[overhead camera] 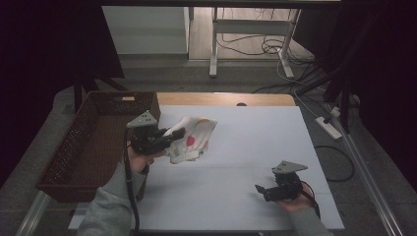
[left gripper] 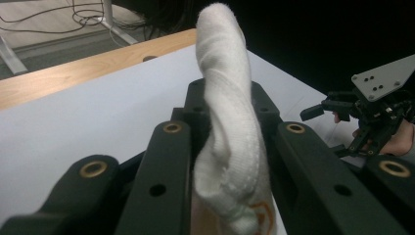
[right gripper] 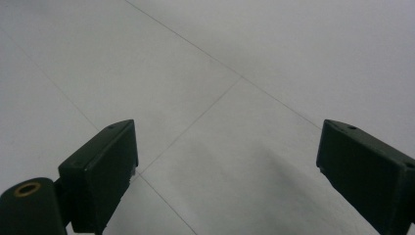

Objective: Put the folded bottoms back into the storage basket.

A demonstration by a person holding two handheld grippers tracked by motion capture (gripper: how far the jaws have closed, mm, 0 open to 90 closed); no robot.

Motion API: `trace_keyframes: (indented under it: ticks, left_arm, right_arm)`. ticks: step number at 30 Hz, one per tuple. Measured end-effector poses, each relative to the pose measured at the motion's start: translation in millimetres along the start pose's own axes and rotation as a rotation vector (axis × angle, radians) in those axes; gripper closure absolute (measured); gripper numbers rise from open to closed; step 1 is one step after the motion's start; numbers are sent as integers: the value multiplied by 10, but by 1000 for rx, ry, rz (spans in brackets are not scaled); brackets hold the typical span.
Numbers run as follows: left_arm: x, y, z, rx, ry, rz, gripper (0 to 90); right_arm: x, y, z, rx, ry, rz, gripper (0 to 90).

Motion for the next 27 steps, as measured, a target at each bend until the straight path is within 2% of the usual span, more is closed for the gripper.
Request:
trace_keyframes:
  ticks: [18,27]
  left_arm:
    - [-108,-48,-14,-8,20,-7,753]
    - [-196,-73,-58,-14,26,-24,753]
  right_arm:
    - [1,-1,3,0,0,0,88]
    - [-12,-2,-3,1,4,5,88]
Point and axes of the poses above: each handheld gripper's, and its own axes: x roughly forward along the jaws, z roughly out of its underside, y roughly to its right, the point moved 6 cm from there along x, roughly forward along the jaws, and after that the axes turned 8 degrees about y, right-handed, at the moved point
